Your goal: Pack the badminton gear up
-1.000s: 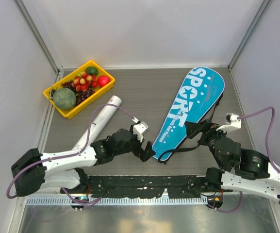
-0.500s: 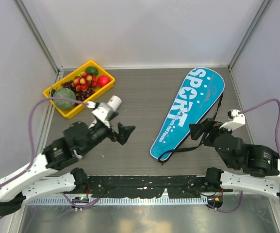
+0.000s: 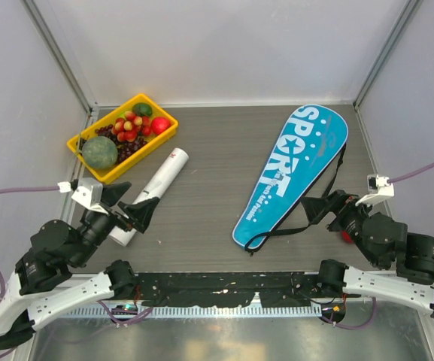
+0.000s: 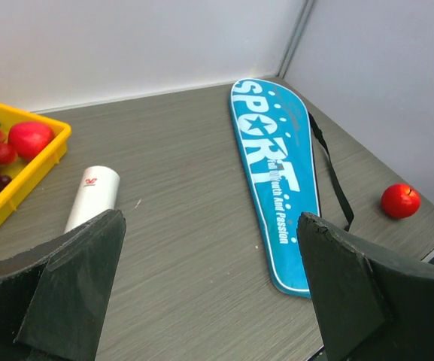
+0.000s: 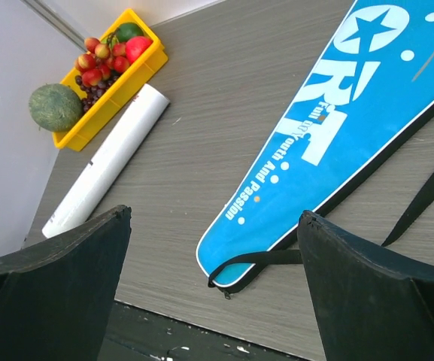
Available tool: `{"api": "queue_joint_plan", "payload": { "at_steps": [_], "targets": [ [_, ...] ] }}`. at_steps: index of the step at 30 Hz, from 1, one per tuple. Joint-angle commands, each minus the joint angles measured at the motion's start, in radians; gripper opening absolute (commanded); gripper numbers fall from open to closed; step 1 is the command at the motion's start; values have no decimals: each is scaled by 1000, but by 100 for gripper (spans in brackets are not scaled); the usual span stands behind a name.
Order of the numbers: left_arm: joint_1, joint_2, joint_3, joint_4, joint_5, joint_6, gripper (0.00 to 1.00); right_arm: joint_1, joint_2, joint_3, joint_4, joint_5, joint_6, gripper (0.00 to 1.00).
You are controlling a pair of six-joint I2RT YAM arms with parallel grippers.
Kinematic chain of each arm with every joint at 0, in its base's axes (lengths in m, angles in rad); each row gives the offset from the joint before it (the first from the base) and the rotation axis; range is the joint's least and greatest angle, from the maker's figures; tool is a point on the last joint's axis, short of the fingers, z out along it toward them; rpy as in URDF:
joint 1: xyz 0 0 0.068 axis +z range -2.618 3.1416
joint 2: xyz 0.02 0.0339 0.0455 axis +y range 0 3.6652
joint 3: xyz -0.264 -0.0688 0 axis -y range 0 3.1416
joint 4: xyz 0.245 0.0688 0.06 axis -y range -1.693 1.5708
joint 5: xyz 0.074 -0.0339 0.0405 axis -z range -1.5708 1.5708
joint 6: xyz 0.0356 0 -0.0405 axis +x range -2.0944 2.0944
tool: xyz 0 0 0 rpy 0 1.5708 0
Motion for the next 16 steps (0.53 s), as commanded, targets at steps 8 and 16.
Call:
{"api": "queue_joint_plan", "payload": {
  "at_steps": [8, 16],
  "targets": [
    [-2, -38, -17, -34, -77, -7, 99, -2, -71, -24, 84, 27, -71, 95],
    [-2, -19, -17, -40, -79, -7, 99, -2, -75, -27, 92, 16, -77, 95]
  ]
}}
